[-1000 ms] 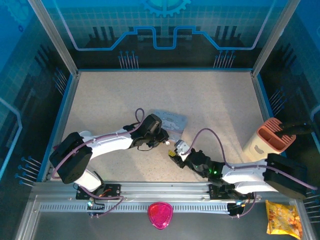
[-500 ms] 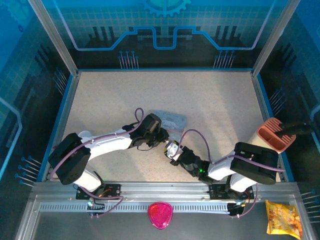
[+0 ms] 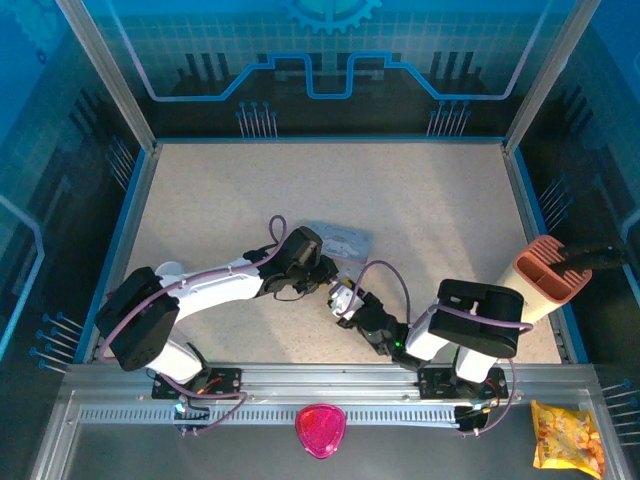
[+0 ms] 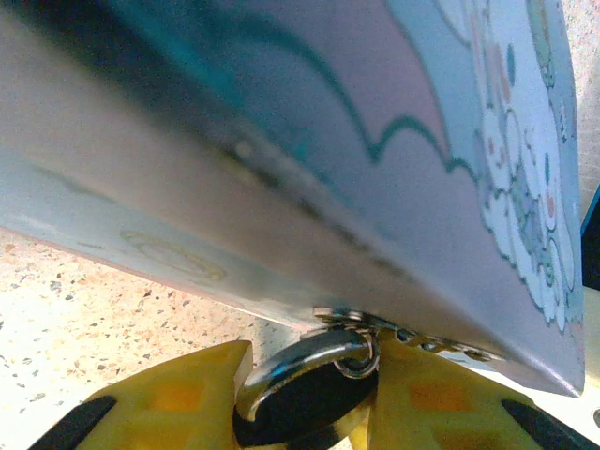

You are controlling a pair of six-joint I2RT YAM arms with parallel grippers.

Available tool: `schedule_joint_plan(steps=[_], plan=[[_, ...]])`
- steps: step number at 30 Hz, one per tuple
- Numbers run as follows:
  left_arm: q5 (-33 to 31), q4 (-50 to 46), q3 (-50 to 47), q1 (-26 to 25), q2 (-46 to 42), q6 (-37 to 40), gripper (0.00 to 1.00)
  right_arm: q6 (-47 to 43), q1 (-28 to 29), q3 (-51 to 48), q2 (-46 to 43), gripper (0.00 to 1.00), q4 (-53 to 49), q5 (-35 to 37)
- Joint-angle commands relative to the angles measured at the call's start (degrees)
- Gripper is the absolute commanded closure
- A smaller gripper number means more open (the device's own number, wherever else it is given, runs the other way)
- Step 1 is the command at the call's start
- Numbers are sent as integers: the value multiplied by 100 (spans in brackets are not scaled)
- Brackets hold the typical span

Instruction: Unlock the padlock with the key

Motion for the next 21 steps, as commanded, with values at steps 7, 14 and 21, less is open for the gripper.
schedule_joint_plan(steps=[7,14,21], plan=[[156,103,108,-12,-176,0,94,-263,110,199,402,76,841,471],[139,76,98,-28,-212,7,94,-295,149,274,569,83,834,736],[131,110,76,-27,-207,-14,94,-80,160,174,518,87,877,788]])
